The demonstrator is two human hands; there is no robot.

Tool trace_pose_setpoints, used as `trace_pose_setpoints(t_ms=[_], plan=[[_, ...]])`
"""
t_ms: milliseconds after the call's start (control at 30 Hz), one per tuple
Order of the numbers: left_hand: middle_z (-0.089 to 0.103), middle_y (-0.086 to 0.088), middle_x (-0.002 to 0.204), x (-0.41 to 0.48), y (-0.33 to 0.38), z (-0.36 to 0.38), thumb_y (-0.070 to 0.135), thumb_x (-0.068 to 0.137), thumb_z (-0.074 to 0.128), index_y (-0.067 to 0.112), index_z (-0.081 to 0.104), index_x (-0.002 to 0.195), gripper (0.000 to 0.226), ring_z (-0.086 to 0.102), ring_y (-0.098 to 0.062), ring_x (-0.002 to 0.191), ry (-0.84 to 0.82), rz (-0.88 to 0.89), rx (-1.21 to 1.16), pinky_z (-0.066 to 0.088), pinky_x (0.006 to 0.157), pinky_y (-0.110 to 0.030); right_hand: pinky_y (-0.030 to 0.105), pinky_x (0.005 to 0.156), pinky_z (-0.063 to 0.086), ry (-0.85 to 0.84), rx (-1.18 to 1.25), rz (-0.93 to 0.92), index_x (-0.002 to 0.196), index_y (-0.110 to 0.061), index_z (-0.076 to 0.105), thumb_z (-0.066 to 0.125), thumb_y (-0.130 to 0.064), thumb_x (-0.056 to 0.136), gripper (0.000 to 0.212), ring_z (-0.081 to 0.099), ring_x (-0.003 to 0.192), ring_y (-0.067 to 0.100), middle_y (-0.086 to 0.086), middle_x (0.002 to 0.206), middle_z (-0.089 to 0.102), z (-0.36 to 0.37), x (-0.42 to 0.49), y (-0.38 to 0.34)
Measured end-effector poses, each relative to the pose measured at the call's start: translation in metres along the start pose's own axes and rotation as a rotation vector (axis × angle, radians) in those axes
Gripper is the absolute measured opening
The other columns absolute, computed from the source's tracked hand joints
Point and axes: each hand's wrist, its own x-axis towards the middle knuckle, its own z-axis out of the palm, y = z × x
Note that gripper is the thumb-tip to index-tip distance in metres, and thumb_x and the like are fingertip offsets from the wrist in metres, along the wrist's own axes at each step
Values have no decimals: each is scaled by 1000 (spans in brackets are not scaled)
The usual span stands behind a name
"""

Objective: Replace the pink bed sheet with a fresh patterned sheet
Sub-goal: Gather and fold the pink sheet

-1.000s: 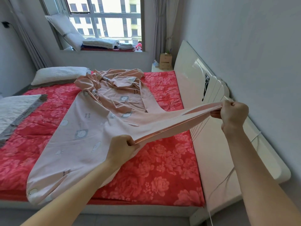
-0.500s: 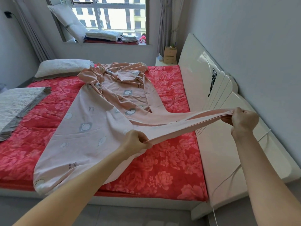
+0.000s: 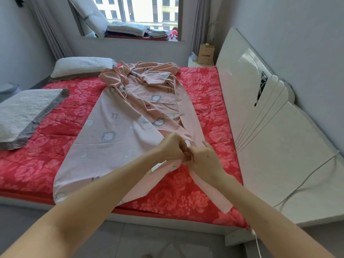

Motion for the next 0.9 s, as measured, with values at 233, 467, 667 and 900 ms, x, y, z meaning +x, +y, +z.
trace_pose_setpoints(t_ms=[233,467,667,900], plan=[[66,-4,65,-14,-41,-10,22,76,77,8,75,75,14,49,-6,58,-1,78,-188,42,59,-24,27,52,36,145,18,-128,70,-4,66,70,-5,78,10,58,53,25,7,61,63,-6,21,4],[68,-2,70,-45,-140,4,24,87,63,8,73,82,20,58,-14,63,281,104,9,38,58,-24,32,56,44,115,-18,-109,79,-5,72,67,-8,82,6,62,58,25,8,64,68,-28,33,-5],[60,-7,63,-66,-218,-18,-5,79,59,18,47,87,27,56,-23,51,628,59,189,48,47,-29,29,59,40,125,-53,-110,82,-8,74,68,-8,81,6,63,63,27,9,69,70,-42,55,-26],[67,-11,93,-55,-241,-2,-1,76,61,7,72,80,13,64,-28,77,706,210,374,53,48,-29,30,61,42,162,-37,-100,81,-8,75,66,-7,81,8,60,61,21,7,68,70,-52,73,-49]])
